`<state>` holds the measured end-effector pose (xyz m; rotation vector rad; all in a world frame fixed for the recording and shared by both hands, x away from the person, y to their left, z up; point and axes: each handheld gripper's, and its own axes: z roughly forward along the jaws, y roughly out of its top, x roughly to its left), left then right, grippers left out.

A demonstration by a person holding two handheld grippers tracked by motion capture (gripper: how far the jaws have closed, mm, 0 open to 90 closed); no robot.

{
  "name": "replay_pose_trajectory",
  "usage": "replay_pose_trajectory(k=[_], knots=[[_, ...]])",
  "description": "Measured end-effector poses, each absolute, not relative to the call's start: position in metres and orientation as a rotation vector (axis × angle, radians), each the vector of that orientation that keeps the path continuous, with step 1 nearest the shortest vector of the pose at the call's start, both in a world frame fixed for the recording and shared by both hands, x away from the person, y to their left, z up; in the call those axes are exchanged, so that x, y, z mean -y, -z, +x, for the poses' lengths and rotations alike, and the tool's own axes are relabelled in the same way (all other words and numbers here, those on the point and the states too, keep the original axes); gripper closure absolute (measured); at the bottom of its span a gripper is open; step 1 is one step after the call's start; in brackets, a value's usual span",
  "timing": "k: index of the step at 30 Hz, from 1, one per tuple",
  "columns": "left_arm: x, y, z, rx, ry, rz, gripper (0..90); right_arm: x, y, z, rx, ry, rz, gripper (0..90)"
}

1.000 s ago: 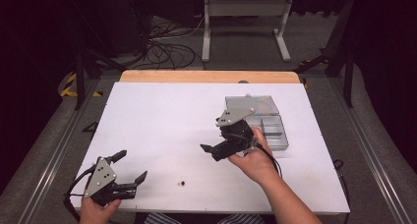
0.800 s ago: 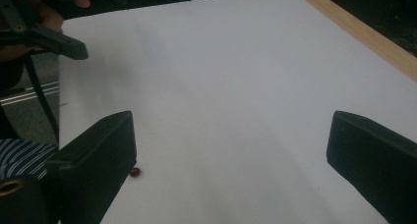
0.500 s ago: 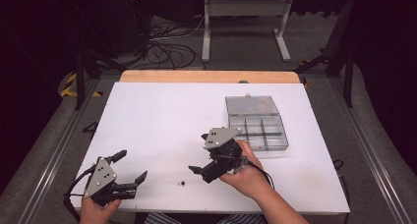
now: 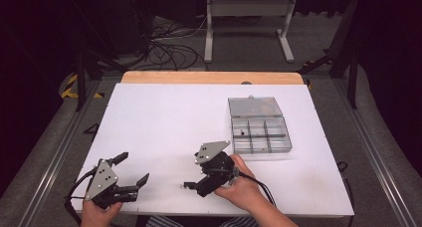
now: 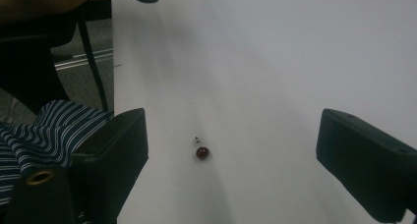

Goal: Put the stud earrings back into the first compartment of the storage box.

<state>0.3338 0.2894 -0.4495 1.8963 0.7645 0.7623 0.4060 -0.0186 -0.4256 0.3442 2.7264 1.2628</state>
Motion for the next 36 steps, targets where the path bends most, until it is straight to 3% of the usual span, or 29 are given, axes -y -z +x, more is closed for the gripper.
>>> replay_pose_trajectory(k=[21, 26, 36], knots=[[-0.290, 0.449, 0.334, -0.762, -0.759, 1.897, 11.2, -0.016, 0.465, 0.405, -2.867, -1.101, 0.286, 29.0], [-0.290, 0.449, 0.333, -0.760, -0.760, 1.896, 11.2, -0.018, 0.466, 0.406, -2.880, -1.069, 0.259, 43.4], [-0.290, 0.449, 0.333, -0.761, -0.760, 1.896, 11.2, -0.024, 0.472, 0.407, -2.897, -0.987, 0.201, 63.8]])
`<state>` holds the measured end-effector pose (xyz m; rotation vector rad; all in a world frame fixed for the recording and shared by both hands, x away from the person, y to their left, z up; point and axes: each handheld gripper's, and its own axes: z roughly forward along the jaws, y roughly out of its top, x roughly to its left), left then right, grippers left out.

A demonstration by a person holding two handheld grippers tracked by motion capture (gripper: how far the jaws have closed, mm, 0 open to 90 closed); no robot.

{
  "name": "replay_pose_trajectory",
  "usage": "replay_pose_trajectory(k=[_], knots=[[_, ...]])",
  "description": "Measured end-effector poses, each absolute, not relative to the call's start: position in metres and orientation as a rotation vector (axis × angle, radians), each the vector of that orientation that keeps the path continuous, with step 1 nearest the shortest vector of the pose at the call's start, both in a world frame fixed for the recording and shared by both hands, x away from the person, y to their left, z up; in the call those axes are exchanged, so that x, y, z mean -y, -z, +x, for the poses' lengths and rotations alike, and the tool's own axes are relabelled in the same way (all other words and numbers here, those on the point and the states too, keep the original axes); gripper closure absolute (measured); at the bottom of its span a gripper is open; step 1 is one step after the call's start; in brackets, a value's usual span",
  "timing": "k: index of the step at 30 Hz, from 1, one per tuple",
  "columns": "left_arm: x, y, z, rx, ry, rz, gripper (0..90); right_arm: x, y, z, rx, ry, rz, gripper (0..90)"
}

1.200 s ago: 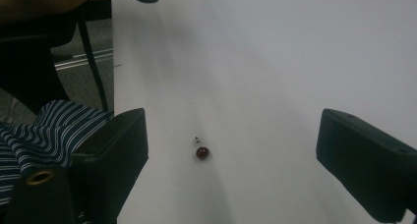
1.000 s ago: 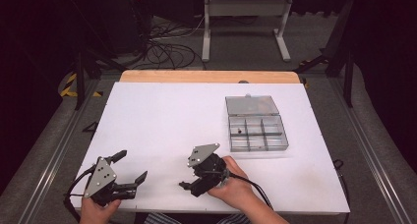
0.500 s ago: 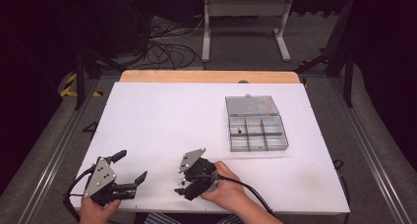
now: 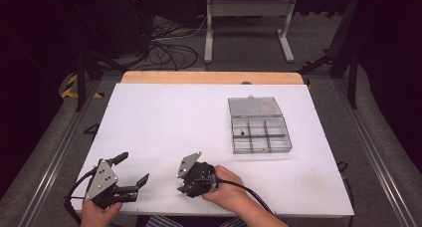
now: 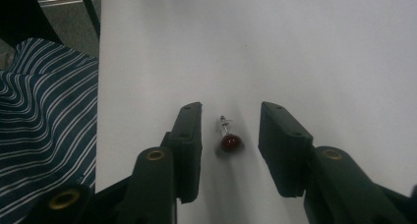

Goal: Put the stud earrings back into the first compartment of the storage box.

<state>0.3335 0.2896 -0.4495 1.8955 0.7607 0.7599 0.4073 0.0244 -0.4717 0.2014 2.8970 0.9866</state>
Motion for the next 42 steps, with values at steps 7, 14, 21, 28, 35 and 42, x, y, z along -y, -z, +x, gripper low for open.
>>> replay_pose_trajectory(k=[7, 14, 21, 28, 35, 42], knots=[[-0.290, 0.449, 0.334, -0.760, -0.761, 1.896, 11.2, -0.028, 0.475, 0.408, -2.918, -0.946, 0.189, 78.0], [-0.289, 0.449, 0.334, -0.759, -0.761, 1.897, 11.2, -0.030, 0.475, 0.407, -2.915, -0.921, 0.176, 79.8], [-0.290, 0.449, 0.334, -0.761, -0.762, 1.898, 11.2, -0.029, 0.469, 0.406, -2.901, -0.929, 0.170, 79.8], [-0.289, 0.450, 0.334, -0.762, -0.762, 1.897, 11.2, -0.023, 0.454, 0.406, -2.869, -0.942, 0.174, 79.8], [-0.289, 0.449, 0.334, -0.762, -0.764, 1.899, 11.2, -0.015, 0.437, 0.407, -2.827, -0.970, 0.186, 79.8], [-0.289, 0.450, 0.334, -0.764, -0.760, 1.899, 11.2, -0.006, 0.420, 0.412, -2.788, -0.981, 0.212, 79.8]])
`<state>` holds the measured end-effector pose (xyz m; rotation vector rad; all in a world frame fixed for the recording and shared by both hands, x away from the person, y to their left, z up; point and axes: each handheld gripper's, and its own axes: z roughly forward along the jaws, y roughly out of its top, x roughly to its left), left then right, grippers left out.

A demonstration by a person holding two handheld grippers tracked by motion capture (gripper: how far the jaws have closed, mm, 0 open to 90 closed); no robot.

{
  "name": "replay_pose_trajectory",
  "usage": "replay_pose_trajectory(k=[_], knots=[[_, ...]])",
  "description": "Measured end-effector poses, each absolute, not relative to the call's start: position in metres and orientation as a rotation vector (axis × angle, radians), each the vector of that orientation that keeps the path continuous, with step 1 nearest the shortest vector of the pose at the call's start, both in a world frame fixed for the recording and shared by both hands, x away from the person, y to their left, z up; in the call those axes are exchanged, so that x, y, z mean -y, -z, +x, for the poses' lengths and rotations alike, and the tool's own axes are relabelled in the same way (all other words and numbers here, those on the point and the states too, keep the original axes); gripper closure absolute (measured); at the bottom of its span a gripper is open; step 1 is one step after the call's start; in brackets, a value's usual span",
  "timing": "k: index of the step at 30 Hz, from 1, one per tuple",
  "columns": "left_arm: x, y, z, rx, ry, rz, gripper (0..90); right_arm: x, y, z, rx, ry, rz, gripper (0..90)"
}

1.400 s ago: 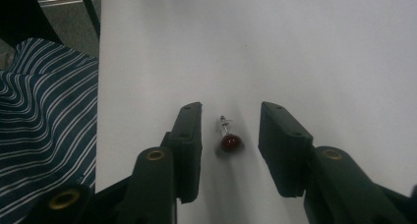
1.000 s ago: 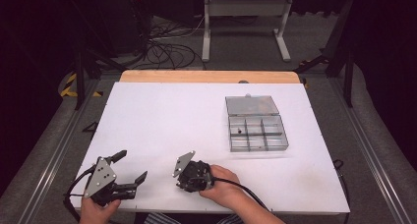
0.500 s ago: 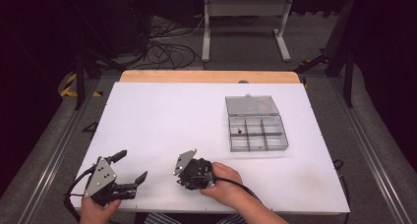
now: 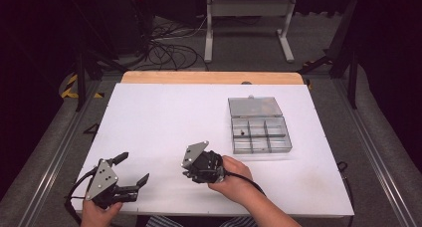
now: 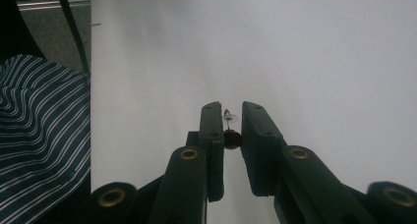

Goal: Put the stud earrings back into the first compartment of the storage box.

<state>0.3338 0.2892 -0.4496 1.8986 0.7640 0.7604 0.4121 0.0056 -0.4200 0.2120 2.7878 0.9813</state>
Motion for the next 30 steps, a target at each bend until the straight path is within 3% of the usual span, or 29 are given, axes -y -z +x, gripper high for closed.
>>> replay_pose_trajectory(k=[30], knots=[[-0.289, 0.450, 0.334, -0.765, -0.762, 1.899, 11.2, 0.043, 0.370, 0.447, -2.614, -0.986, 0.457, 79.8]])
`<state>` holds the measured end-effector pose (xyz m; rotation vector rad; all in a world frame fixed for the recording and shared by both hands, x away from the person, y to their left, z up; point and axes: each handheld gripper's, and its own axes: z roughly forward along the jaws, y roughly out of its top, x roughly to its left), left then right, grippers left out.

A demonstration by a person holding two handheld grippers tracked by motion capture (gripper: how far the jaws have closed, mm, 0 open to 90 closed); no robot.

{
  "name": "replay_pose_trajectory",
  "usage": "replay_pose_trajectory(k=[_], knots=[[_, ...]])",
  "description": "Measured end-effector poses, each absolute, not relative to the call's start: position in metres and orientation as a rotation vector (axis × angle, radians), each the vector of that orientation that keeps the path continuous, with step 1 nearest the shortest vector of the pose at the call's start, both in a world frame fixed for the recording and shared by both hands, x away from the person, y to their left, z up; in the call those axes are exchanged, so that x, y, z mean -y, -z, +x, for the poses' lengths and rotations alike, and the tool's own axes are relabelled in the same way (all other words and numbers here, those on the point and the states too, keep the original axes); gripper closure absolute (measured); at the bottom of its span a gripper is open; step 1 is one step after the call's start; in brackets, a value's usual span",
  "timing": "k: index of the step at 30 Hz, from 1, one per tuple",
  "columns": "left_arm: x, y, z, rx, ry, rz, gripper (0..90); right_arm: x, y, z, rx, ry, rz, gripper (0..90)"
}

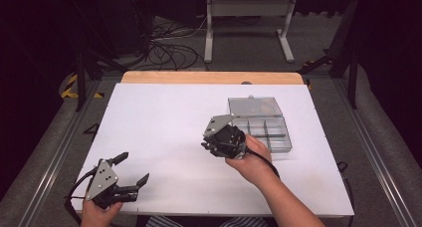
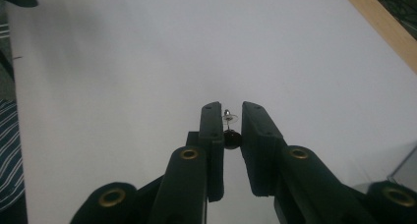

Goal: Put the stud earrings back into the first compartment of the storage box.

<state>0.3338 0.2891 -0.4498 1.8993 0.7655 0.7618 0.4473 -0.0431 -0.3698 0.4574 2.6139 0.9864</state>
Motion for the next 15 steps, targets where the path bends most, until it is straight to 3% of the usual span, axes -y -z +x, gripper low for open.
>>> replay_pose_trajectory(k=[15], knots=[[-0.289, 0.450, 0.334, -0.768, -0.757, 1.899, 11.1, 0.080, 0.368, 0.482, -2.532, -0.976, 0.705, 79.9]])
